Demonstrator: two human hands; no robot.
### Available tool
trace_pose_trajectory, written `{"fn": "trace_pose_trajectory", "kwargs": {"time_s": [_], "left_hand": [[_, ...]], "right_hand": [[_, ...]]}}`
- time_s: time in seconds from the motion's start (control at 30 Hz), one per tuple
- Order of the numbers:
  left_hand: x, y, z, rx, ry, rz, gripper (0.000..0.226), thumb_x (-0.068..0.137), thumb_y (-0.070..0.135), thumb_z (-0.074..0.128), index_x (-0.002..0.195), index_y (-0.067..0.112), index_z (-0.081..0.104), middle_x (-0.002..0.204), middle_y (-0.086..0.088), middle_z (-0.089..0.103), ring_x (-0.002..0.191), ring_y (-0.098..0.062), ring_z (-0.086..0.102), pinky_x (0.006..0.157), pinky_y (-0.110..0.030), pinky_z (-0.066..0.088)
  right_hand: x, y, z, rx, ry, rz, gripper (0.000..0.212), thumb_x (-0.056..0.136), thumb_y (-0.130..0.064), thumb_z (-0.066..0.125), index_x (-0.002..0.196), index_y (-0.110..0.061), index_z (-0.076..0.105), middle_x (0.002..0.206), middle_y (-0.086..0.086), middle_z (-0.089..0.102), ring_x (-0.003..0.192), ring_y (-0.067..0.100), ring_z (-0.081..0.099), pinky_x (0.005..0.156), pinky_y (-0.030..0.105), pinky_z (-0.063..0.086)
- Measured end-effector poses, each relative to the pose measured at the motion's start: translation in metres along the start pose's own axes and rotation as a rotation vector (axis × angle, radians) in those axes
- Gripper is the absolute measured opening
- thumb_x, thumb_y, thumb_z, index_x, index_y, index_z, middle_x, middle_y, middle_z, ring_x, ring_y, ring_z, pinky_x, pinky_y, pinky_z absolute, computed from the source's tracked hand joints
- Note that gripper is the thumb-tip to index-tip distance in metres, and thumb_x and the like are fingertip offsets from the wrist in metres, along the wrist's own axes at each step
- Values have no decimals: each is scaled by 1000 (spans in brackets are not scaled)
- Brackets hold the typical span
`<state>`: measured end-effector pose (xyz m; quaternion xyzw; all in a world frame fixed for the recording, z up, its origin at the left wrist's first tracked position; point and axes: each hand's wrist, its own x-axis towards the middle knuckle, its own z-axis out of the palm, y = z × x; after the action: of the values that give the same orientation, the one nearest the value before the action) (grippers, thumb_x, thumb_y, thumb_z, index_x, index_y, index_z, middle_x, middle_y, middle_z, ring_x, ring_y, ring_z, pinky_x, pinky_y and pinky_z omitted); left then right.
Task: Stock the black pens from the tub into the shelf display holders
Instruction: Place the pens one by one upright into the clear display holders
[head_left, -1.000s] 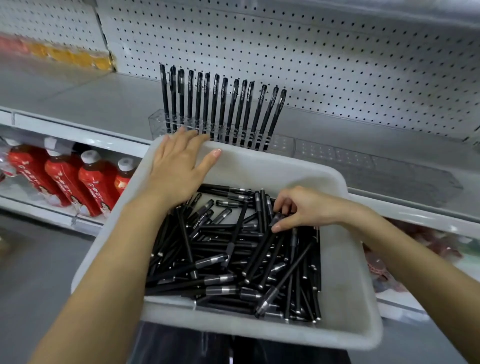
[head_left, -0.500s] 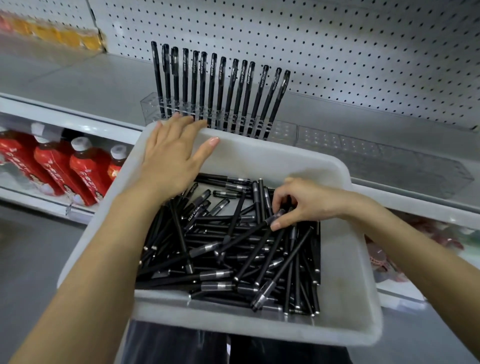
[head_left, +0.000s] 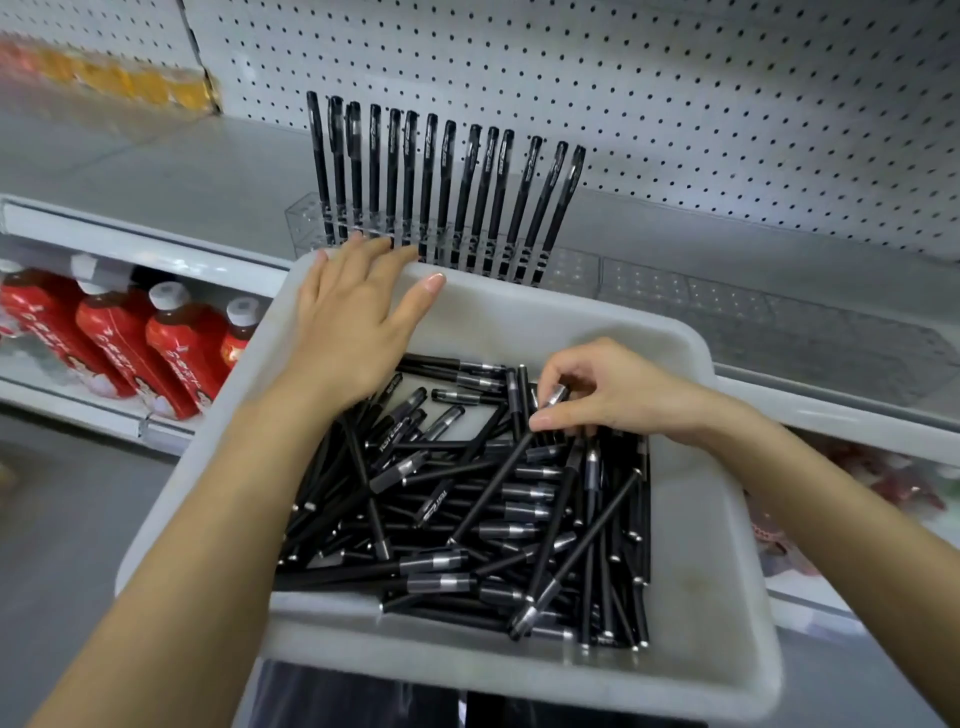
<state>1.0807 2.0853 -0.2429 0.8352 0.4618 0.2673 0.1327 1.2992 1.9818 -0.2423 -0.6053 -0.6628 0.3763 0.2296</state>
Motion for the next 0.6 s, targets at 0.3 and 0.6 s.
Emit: {"fn": "trace_pose_trajectory", "kwargs": {"time_s": [0.3,0.6], "left_hand": [[-2,50,-6,-424,-59,100,42,93,50,40,123,28,59,120,17,60,107,9,51,88,-5,36],[2,72,10,-559,-16,45,20,78,25,73,94,36,69,79,20,69,76,4,63,71,-23,53]], "right_hand": [[0,-23,-25,563,250,-24,6,82,1,65,82,-5,62,67,4,63,60,12,58,57,19,47],[14,-56,-53,607,550,-133,8,77,-9,69,81,-3,65,68,3,63,59,12,61,57,19,50]]}}
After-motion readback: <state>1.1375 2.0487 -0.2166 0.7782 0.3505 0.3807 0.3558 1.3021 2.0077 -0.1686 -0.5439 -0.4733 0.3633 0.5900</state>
